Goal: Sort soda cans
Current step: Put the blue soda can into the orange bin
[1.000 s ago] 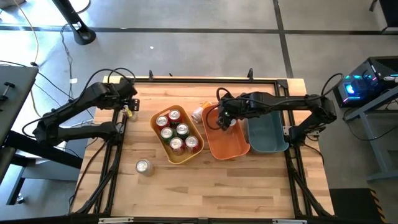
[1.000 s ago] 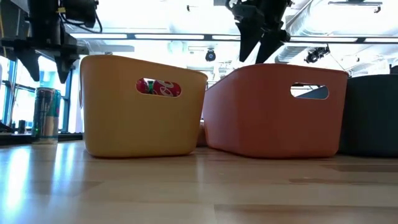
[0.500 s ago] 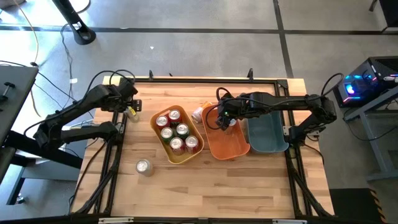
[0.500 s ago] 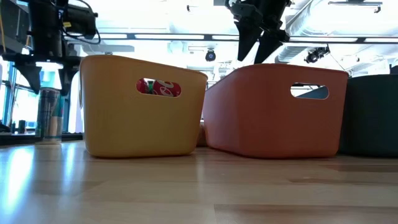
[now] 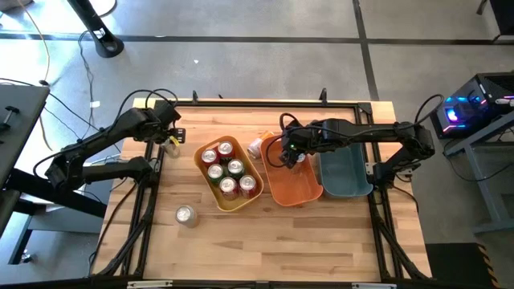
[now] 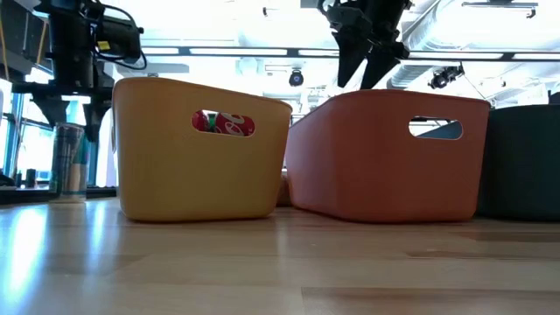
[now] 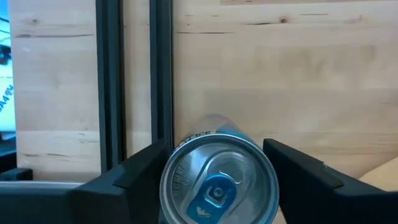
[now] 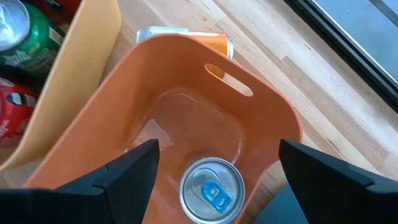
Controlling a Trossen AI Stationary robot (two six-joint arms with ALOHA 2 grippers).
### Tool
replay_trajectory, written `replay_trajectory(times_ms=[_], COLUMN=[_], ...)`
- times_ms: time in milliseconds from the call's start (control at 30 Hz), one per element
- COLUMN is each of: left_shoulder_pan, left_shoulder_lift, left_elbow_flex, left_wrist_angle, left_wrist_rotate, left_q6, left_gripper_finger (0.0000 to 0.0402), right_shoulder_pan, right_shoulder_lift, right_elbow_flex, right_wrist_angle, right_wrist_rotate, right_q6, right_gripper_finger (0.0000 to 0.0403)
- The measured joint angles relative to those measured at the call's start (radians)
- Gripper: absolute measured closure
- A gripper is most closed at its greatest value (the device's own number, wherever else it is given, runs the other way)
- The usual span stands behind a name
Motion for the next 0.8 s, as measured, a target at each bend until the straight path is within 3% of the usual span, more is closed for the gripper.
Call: replay_trajectory(times_ms=[67, 300, 400, 800], left_shoulder_pan=[0.0, -0.001, -0.005, -0.006], left_shoulder_lift=[0.0, -0.003, -0.006, 0.001], left_elbow_flex=[0.001, 0.002, 0.023, 0.385], left_wrist_angle=[-0.007, -0.004, 0.031, 0.231], left_wrist_rotate=[0.007, 0.029, 0.084, 0.053], left_q6=[-0.014, 0.015, 0.033, 0.171], left_gripper_finger=[0.0177, 0.0178, 0.0178, 0.0178], right_shoulder_pan=[0.0, 0.0, 0.0, 0.033], right_shoulder_lift=[0.0, -0.008, -0.045, -0.286], right_elbow_flex=[0.0, 0.0, 0.001, 0.029], right_wrist_angle=[-0.017, -0.025, -0.036, -0.012], right_wrist_rotate=[0.0, 0.012, 0.038, 0.126], right_q6=[0.0, 0.0, 0.0, 0.075], right_gripper_finger=[0.0077, 0.0077, 0.0077, 0.0077])
